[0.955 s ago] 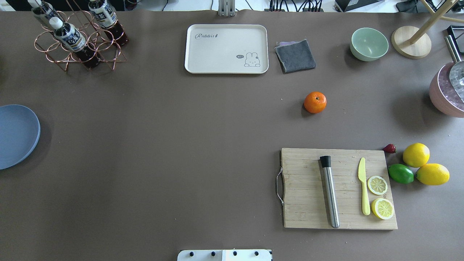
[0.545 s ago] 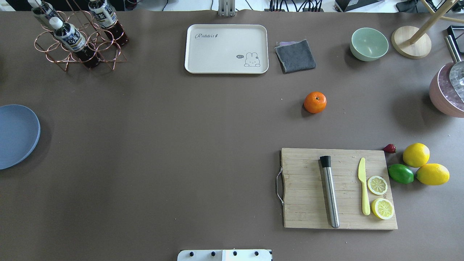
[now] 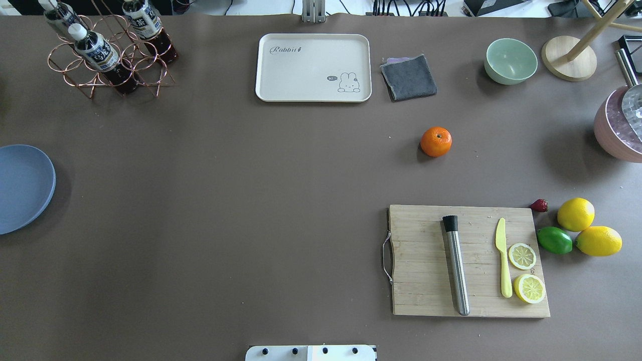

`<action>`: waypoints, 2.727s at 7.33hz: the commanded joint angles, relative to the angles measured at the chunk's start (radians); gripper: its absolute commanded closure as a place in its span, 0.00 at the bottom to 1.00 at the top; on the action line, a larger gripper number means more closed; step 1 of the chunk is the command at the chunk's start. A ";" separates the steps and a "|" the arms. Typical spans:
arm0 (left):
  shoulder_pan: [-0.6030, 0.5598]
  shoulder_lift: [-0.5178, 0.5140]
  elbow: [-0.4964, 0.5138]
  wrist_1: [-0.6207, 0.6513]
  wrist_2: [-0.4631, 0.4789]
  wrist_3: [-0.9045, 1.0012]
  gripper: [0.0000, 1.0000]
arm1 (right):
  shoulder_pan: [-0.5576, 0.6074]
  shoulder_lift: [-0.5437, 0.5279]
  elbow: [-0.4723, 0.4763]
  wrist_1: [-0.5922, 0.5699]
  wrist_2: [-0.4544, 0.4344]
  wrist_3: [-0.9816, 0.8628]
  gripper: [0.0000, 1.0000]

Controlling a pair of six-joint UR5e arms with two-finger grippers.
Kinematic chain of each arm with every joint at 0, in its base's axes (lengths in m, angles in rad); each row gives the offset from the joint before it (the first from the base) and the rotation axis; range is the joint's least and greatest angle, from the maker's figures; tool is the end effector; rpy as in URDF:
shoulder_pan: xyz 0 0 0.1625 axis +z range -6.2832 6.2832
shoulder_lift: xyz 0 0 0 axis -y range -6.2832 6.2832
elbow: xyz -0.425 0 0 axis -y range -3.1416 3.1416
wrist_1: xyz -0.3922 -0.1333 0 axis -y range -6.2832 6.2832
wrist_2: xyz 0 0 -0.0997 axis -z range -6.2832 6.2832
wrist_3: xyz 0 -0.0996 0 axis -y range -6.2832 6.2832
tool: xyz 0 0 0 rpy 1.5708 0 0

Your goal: Pick orange to plate

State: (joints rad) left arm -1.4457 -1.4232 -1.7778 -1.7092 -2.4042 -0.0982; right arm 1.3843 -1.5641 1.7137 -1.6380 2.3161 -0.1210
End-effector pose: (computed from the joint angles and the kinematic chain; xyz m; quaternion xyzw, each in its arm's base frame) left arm -0.0042 -0.4439 0.6057 0.0449 0.4103 0.0522 0.9093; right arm -0.0274 -0.4996 0.5938 0.0264 -0.3648 -0.1573 0.9173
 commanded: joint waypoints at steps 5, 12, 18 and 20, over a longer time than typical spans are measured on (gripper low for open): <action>-0.002 0.003 -0.002 -0.038 0.004 0.000 0.03 | -0.013 0.001 0.001 0.000 0.002 0.003 0.00; 0.002 0.000 0.219 -0.271 0.068 0.000 0.03 | -0.045 0.009 0.003 0.000 0.006 0.006 0.00; 0.088 -0.134 0.482 -0.477 0.106 -0.120 0.03 | -0.076 0.006 0.001 0.001 0.035 0.003 0.00; 0.142 -0.155 0.561 -0.551 0.108 -0.149 0.03 | -0.085 0.007 0.003 0.001 0.036 0.000 0.00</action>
State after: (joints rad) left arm -1.3379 -1.5639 -1.2722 -2.2052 -2.2995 -0.2255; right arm 1.3052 -1.5583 1.7155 -1.6368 2.3495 -0.1198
